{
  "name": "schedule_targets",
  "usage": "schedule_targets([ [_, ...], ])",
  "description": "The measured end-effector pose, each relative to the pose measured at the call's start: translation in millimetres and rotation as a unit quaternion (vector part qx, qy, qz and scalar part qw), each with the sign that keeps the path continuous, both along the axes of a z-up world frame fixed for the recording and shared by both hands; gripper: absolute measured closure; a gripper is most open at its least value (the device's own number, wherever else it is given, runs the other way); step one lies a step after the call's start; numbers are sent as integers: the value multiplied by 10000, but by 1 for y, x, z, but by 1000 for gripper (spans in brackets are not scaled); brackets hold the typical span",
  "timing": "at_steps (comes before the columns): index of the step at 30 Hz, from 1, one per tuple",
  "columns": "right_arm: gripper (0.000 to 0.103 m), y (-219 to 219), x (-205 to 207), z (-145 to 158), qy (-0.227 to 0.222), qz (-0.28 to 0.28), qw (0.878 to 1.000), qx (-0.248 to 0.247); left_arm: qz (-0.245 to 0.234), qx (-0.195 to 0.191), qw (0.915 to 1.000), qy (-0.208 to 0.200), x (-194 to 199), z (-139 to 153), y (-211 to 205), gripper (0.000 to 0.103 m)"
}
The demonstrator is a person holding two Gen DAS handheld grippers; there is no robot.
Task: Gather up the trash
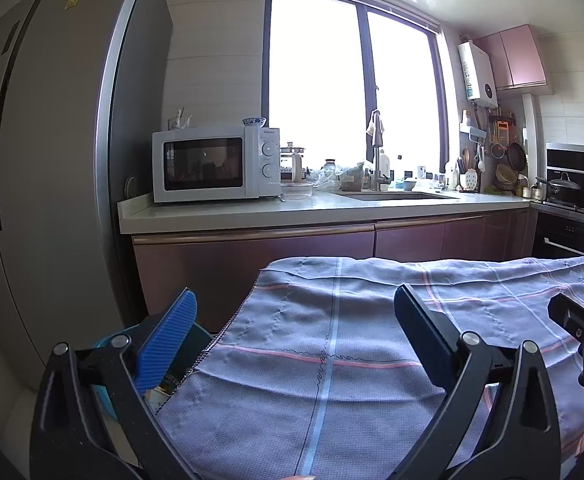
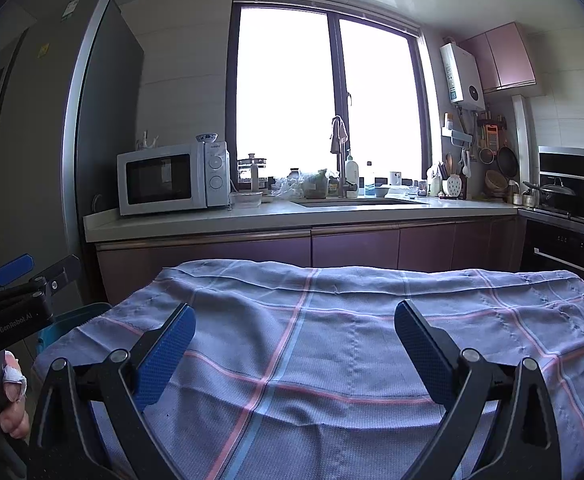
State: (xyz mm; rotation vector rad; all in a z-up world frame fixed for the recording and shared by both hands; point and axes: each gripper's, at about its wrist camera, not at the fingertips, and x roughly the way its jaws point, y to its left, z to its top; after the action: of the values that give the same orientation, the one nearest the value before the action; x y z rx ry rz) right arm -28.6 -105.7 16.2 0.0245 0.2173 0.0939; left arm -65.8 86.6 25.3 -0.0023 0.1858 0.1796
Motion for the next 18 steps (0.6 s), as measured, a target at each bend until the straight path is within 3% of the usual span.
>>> schedule_targets([
  [18, 7, -3, 0, -1, 20, -21, 10000, 37, 11, 27, 10000, -29, -1, 2, -1, 6],
])
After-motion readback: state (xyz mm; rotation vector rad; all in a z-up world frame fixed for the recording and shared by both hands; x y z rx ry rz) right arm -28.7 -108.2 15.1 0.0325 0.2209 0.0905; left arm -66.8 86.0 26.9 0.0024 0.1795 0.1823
